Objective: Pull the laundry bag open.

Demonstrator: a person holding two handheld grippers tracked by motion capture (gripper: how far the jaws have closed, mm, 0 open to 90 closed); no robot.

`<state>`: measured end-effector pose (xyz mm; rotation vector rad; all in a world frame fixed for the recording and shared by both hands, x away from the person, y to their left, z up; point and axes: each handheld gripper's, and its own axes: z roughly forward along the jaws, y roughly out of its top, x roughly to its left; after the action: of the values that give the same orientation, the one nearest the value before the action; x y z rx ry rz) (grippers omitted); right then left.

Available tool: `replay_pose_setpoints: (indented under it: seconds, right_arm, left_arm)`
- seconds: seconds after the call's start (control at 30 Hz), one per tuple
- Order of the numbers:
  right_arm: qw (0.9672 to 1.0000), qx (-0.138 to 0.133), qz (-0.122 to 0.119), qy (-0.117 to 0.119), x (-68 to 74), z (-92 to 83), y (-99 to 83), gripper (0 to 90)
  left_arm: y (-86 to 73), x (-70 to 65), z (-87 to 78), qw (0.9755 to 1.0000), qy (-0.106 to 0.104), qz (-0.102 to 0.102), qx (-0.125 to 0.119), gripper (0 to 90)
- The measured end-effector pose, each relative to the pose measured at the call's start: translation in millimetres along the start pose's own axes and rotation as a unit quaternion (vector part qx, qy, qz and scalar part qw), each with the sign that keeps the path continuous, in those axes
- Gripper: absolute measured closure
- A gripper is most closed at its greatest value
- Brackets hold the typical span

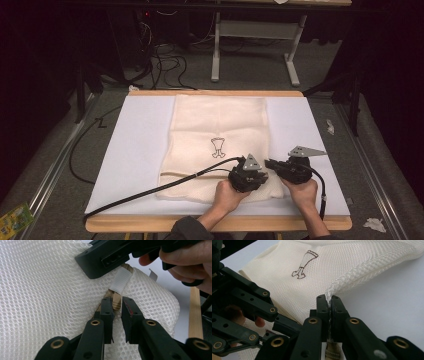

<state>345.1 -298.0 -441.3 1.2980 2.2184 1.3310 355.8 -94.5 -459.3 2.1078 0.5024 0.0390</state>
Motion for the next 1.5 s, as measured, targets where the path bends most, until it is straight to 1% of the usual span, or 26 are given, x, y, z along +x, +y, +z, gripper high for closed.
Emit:
replay_pose_setpoints:
  seconds: [0.07,0.1,0.2,0.23,0.27,0.4,0.47,0.53,0.73,0.83,0.97,1.1,1.13,1.23,1.43,1.5]
  right_arm:
    - [1.0,-0.001,-0.002,-0.001,-0.1,-0.6,0.0,88.2]
    - [1.0,-0.001,0.0,0.0,-0.9,0.0,0.3,88.1]
    - [1.0,0.0,0.004,0.0,-1.4,1.3,1.5,88.1]
    - [1.0,0.0,-0.001,0.0,-1.4,1.8,2.3,88.1]
    - [1.0,0.0,0.0,0.0,-0.3,2.3,2.7,88.1]
    - [1.0,0.004,-0.001,-0.002,0.5,3.0,2.7,88.1]
    - [1.0,0.004,-0.002,-0.004,0.5,1.8,2.5,88.0]
    - [1.0,0.005,0.0,-0.004,0.1,1.8,2.3,88.0]
    - [0.9999,0.008,0.0,-0.008,1.4,3.1,1.5,88.0]
    - [1.0,0.006,0.003,-0.005,1.2,3.6,1.4,88.0]
    - [1.0,0.004,-0.002,-0.003,2.8,4.1,3.7,88.0]
    - [1.0,0.004,0.0,-0.001,2.1,3.5,2.9,88.0]
    - [1.0,0.004,0.0,-0.001,2.1,3.5,2.9,88.0]
    - [1.0,0.0,-0.002,-0.001,1.6,1.1,3.2,88.0]
    - [1.0,-0.002,0.003,-0.001,-1.1,1.0,1.0,88.0]
    - [1.0,0.002,-0.002,-0.004,-1.6,-1.2,1.1,88.0]
  left_arm:
    - [2.0,-0.2,-2.8,0.9999,-0.007,0.002,-0.007,78.8]
    - [3.0,1.6,-3.3,0.9999,-0.012,0.0,-0.006,77.7]
    - [4.4,5.6,-2.9,0.9998,-0.018,-0.012,-0.004,78.0]
    - [4.2,5.7,-2.1,0.9997,-0.019,-0.014,-0.006,78.2]
    - [3.9,5.7,-1.3,0.9997,-0.018,-0.015,-0.007,78.7]
    - [2.9,7.5,2.4,0.9991,-0.024,-0.033,-0.006,80.3]
    - [3.7,8.1,1.1,0.9993,-0.025,-0.028,-0.007,82.7]
    - [4.3,8.5,-0.1,0.9993,-0.027,-0.025,-0.01,83.2]
    - [0.3,6.3,2.8,0.999,-0.035,-0.029,-0.001,80.6]
    - [0.7,5.6,2.7,0.9991,-0.028,-0.031,0.0,79.6]
    - [0.7,7.5,5.3,0.9987,-0.026,-0.044,0.002,83.9]
    - [0.4,7.4,6.9,0.9985,-0.023,-0.05,0.001,85.8]
    - [0.6,7.1,6.7,0.9985,-0.023,-0.05,0.0,85.8]
    - [2.1,5.8,3.5,0.999,-0.018,-0.04,-0.002,86.5]
    - [2.7,5.5,1.2,0.9993,-0.015,-0.033,0.001,86.7]
    - [3.8,4.3,-1.2,0.9994,-0.015,-0.03,0.001,86.8]
